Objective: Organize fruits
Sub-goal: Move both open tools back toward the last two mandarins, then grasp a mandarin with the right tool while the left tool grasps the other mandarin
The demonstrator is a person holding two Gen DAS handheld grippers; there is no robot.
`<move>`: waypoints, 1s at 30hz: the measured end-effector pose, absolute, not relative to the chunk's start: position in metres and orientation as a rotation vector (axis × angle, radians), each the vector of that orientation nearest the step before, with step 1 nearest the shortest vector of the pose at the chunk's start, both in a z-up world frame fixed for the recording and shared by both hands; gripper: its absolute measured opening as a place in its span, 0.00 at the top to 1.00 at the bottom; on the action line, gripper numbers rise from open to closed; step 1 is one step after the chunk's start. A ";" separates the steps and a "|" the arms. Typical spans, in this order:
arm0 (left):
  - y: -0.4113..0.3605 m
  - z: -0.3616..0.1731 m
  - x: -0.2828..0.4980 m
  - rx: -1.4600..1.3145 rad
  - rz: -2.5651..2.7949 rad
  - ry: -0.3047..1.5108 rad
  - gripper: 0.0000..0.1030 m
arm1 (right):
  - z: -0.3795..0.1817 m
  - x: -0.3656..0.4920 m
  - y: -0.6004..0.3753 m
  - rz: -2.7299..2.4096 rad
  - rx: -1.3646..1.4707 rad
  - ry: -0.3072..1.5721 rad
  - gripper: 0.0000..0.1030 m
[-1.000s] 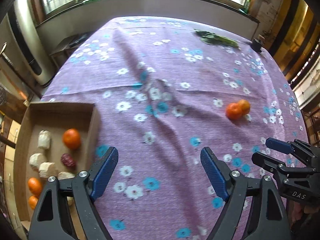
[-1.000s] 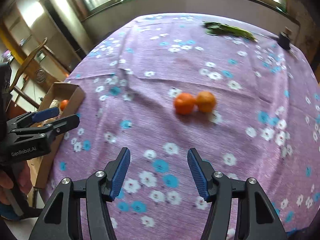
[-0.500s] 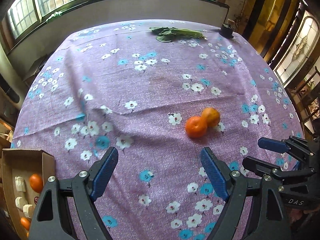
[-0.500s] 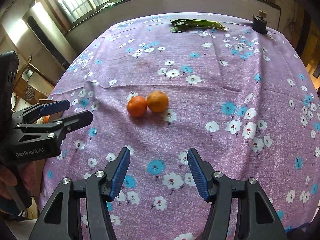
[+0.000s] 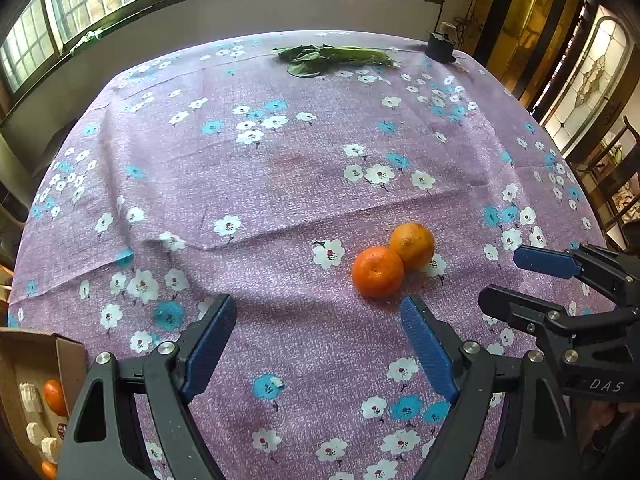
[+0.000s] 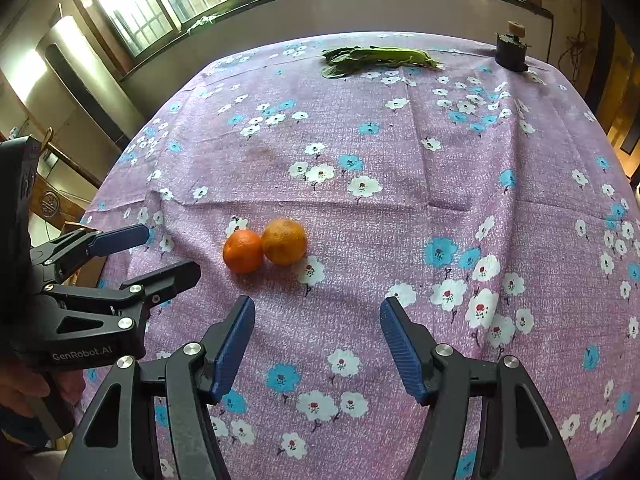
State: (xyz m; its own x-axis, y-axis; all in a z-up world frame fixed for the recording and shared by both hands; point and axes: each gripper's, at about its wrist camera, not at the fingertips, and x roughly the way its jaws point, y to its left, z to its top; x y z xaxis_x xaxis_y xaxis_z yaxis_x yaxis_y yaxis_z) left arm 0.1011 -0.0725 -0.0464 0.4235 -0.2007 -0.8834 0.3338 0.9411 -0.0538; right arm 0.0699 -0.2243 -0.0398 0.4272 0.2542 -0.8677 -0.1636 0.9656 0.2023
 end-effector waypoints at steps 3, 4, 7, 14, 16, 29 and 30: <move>-0.081 -0.049 0.104 0.168 -0.354 1.075 0.19 | -0.041 0.074 -0.228 0.264 0.102 1.095 0.33; -0.083 -0.051 0.106 0.172 -0.361 1.076 0.19 | -0.041 0.075 -0.229 0.266 0.103 1.093 0.33; -0.090 -0.055 0.111 0.178 -0.393 1.076 0.19 | -0.040 0.078 -0.231 0.269 0.102 1.085 0.33; -0.101 -0.071 0.119 0.196 -0.444 1.097 0.20 | -0.042 0.083 -0.238 0.267 0.104 1.089 0.33; -0.104 -0.075 0.119 0.209 -0.458 1.093 0.52 | -0.043 0.084 -0.237 0.277 0.101 1.091 0.32; -0.069 -0.058 0.114 0.149 -0.377 1.079 0.69 | -0.057 0.110 -0.194 0.380 0.045 1.102 0.43; -0.066 -0.055 0.112 0.145 -0.363 1.073 0.69 | -0.060 0.113 -0.192 0.378 0.043 1.107 0.46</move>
State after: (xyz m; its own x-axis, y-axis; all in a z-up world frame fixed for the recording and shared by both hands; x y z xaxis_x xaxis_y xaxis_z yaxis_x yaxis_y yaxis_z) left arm 0.1119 -0.0656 -0.0552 0.4254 -0.2191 -0.8781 0.3586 0.9316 -0.0587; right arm 0.1128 -0.1918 -0.0596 0.3902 0.3190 -0.8637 -0.2764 0.9354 0.2206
